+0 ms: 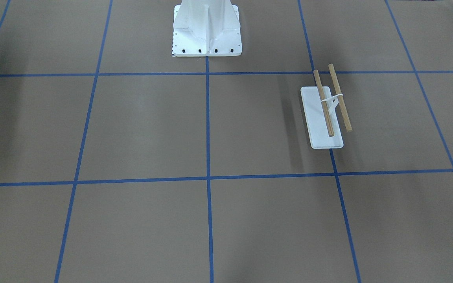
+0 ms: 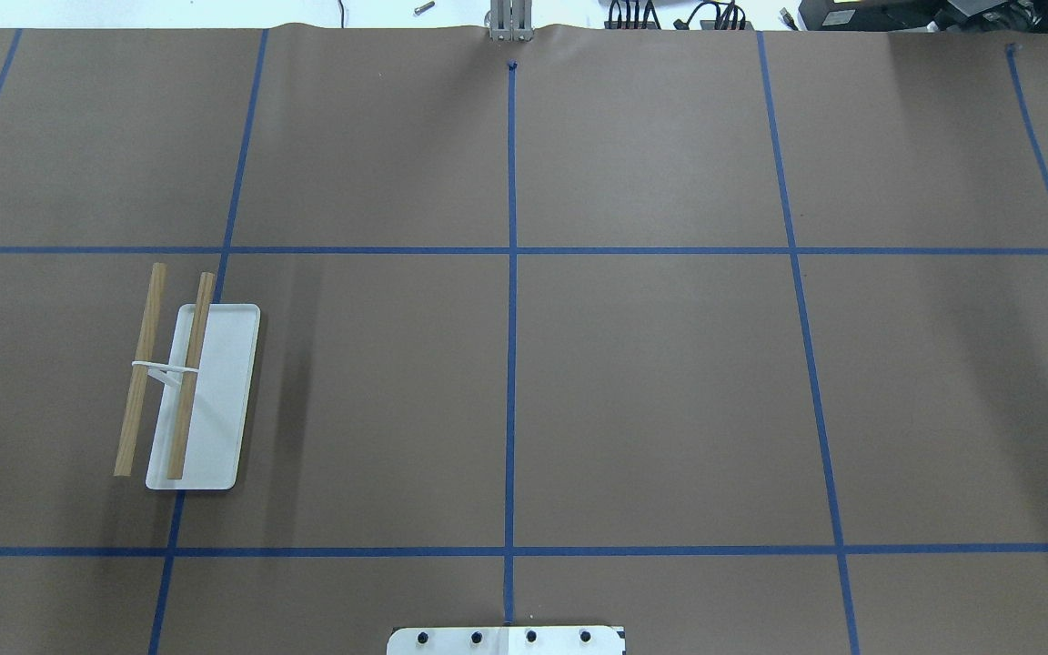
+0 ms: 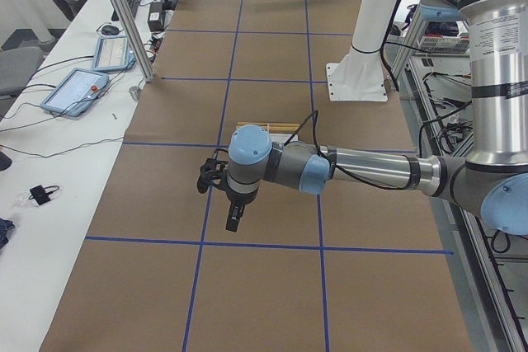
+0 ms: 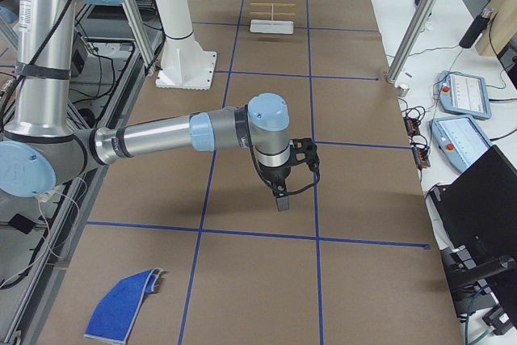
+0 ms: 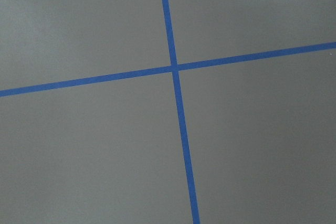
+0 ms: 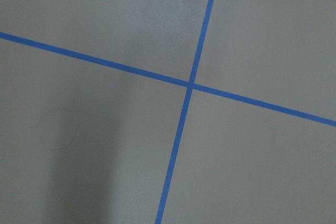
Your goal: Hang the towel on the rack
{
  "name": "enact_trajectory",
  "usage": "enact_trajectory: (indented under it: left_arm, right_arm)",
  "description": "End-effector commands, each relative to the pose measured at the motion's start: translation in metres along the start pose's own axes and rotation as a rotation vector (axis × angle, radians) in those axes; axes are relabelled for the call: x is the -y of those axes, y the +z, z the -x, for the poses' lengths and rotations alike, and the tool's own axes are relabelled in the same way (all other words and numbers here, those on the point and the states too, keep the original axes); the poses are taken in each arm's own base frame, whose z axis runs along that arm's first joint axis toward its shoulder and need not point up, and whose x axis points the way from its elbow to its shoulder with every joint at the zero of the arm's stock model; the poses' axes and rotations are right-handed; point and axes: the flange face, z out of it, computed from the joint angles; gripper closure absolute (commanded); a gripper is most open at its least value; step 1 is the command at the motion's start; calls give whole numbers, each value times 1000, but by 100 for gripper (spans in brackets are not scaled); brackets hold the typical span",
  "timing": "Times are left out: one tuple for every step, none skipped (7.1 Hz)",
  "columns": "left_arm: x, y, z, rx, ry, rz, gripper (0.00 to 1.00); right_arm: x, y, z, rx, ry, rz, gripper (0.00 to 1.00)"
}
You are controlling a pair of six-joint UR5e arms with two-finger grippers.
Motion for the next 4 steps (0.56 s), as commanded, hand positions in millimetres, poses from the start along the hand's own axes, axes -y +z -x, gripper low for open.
enact_trajectory:
  left_arm:
    - [38,-10,-10,-5,77,-121,2]
    - [42,-17,-17,-10,68,-140,2]
    - [42,-18,-18,-11,74,-153,2]
    - [40,-18,-18,-11,97,-178,2]
  right_arm:
    - [2,-5,5,11,-21,-11,0]
    - [-6,-3,4,11,-19,-5,0]
    - [-19,1,2,9,-33,10,0]
    - [-50,17,-7,15,6,60,0]
